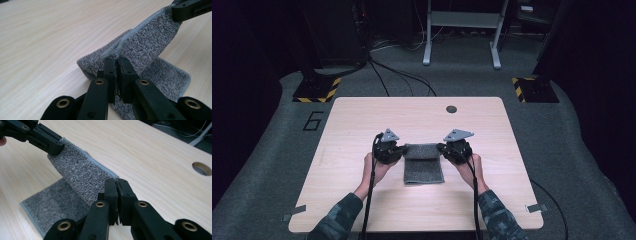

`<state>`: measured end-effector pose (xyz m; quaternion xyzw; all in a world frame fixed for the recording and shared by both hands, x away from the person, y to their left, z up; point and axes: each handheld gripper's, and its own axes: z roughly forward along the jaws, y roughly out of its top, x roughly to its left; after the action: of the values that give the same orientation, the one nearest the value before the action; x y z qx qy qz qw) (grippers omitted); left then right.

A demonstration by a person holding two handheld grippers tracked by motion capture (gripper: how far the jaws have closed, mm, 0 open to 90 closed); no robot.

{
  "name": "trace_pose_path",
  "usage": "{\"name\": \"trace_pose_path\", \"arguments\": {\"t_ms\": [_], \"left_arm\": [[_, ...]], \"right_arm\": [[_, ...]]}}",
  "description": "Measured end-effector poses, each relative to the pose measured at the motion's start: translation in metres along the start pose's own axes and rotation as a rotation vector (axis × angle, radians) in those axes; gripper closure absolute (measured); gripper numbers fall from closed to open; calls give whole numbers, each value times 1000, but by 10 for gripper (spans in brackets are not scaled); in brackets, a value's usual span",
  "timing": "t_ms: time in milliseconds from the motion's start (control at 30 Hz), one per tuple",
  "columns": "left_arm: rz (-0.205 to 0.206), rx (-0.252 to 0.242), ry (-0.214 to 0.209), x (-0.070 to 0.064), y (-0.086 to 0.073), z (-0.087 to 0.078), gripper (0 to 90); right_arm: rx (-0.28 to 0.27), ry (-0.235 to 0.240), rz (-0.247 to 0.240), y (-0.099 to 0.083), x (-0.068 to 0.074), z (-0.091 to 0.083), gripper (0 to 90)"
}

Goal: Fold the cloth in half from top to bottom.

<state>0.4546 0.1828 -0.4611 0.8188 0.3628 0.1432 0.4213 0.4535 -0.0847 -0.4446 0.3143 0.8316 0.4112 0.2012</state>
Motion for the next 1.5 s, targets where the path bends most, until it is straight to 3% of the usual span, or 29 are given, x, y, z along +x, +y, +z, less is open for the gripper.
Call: {"name": "trace_pose_path", "arguments": {"t_ms": [433,533,600,700,733,800,900,1000,1100,1267,1433,1500], "left_arm": [[-33,14,-67,-6,-24,1,834],[-46,32,-102,-8,-29,-4,729],[-48,37,-105,-10,-32,-12,646],[-50,28,-90,-7,-34,-27,537],[-53,27,-81,-7,-34,-30,486],[-60,14,-67,-6,-32,-37,409],[-59,2,-41,-2,-27,-38,364],[-54,12,-13,-3,-22,-29,313],[-39,44,23,-9,-21,-13,270],[-34,103,47,-17,-36,6,225],[45,160,82,-22,-49,12,202],[59,176,86,-23,-52,15,199]], "right_arm": [[23,16,3,-27,18,-4,867],[28,21,2,-34,19,-7,842],[22,33,2,-37,20,-11,757],[0,55,13,-41,20,-22,646],[-18,56,31,-41,18,-28,572],[-35,61,53,-40,15,-33,539],[-27,44,78,-37,11,-33,487],[-3,23,72,-35,11,-22,419],[52,16,82,-34,13,-3,337],[141,11,81,-43,19,23,266],[176,7,88,-52,22,31,209],[197,-11,80,-54,22,33,197]]}}
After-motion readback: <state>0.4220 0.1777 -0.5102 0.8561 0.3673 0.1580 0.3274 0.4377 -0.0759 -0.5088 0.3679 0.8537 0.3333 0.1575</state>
